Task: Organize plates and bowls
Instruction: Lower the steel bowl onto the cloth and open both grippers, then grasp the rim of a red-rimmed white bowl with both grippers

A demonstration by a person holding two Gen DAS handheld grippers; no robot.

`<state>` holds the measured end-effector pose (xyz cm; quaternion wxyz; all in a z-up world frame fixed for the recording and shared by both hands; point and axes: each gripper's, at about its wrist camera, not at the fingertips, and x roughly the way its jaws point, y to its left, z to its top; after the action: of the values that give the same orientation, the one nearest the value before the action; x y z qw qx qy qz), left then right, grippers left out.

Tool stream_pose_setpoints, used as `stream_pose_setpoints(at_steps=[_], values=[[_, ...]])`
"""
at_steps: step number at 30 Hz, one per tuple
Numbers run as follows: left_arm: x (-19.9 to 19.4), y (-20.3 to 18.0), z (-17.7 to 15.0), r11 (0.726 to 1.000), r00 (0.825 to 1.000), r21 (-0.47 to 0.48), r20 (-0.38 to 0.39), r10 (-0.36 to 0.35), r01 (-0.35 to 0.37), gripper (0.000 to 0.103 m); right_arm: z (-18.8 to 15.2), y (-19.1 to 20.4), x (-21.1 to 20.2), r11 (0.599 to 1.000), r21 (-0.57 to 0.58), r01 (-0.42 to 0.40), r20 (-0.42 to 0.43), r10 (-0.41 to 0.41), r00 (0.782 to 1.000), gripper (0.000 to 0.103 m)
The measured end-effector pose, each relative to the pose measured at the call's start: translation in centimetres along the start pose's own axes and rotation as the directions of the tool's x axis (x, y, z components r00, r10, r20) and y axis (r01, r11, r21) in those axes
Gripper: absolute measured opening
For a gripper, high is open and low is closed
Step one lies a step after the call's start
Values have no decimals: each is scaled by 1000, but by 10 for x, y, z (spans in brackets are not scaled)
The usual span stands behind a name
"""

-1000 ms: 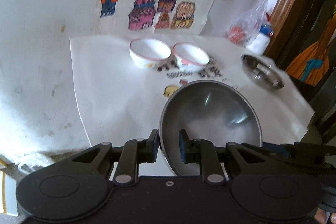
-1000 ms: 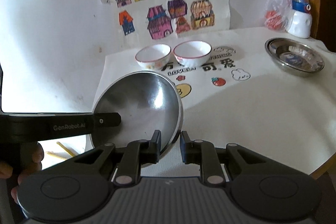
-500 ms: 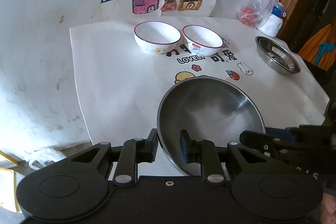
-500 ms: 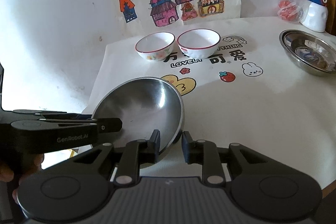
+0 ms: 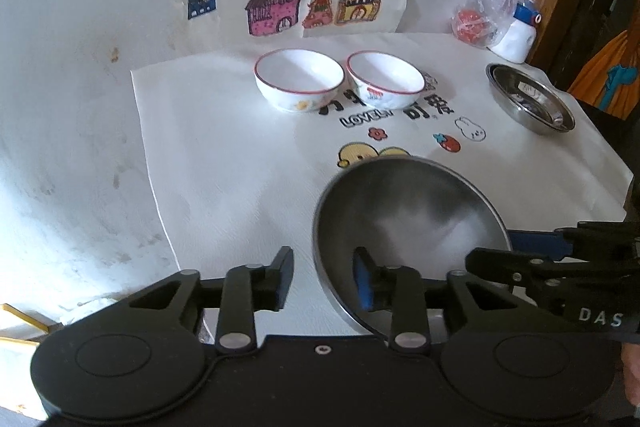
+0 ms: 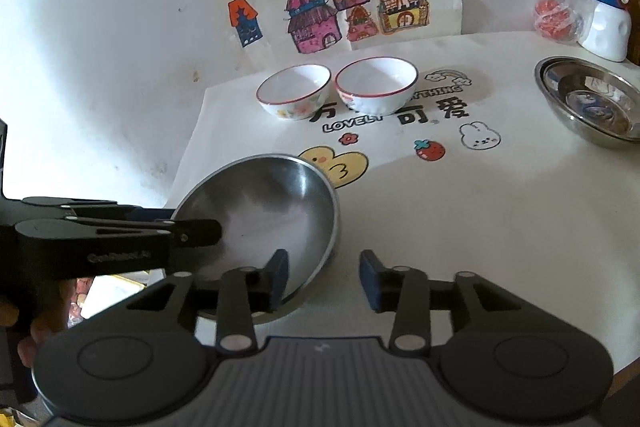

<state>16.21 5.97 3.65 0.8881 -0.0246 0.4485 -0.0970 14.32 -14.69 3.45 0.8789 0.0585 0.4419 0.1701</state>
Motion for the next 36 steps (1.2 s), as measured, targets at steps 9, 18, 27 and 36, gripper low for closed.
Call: stream_pose_setpoints(at_steps=[9,18,27,36], values=[[-10,26,22,999,997,-37,74,-9,11,70,27,-16,-8,999,34,-38,60,36,998,73],[13,71,67,987,987,-159,160,9,17,98,79,-24,23,974,175,-145,133,123,983,98],[68,104,118,989,990,-148,139,0,21,102,117,-16,79,931,326,-166,75,149,986,99],[109,109,148,996,990,-36,114,-81,86,102,126,-10,115,888,431,-161,48,155,987,99]])
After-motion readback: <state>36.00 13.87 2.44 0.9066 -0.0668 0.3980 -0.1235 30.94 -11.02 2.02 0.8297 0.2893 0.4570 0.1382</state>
